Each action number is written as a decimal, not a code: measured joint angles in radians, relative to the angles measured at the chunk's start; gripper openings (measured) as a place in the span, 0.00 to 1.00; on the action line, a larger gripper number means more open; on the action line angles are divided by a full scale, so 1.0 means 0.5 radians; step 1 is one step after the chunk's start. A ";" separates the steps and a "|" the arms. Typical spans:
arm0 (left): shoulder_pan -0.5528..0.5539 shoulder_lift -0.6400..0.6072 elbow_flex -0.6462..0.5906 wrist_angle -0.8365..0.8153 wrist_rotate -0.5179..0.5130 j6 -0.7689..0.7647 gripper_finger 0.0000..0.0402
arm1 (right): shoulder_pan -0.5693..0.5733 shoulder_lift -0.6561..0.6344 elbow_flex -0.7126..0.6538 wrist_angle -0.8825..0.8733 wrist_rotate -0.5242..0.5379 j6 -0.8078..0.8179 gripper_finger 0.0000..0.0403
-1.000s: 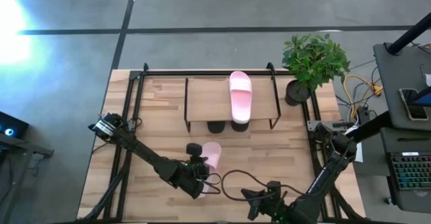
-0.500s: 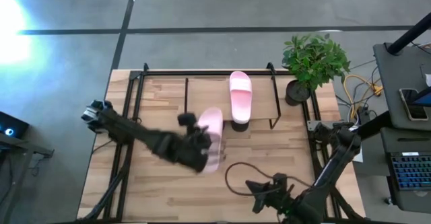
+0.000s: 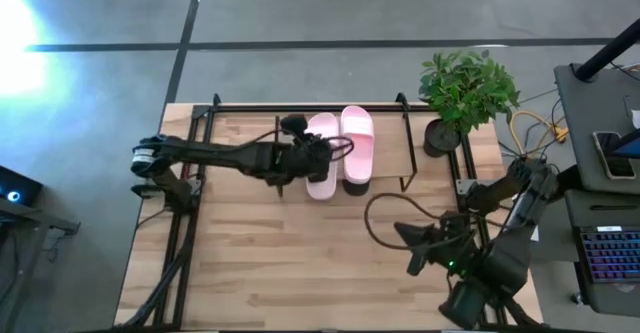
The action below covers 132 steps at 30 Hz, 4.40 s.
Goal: Pick and place slides into the shelf
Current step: Put the pink slide on the shelf, then adjust the pink slides on the shelf
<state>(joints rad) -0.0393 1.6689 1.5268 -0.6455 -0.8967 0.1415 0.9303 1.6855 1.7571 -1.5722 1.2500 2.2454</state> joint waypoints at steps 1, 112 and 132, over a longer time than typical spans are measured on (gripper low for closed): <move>0.027 0.011 0.000 0.035 0.015 0.054 0.00 | -0.005 -0.026 -0.008 0.003 -0.006 -0.059 0.02; 0.504 -0.483 -0.590 -0.267 1.104 -0.950 0.28 | -1.531 -0.233 -1.301 2.693 -1.822 -2.146 0.02; 0.782 -0.427 -0.559 -0.065 1.546 -0.777 0.28 | -1.385 -0.593 -1.301 2.189 -1.676 -2.158 0.02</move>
<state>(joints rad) 0.3516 1.4553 1.2474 -0.6778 -0.1235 -0.2471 0.2379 1.3891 1.1065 -0.4777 0.4119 1.1662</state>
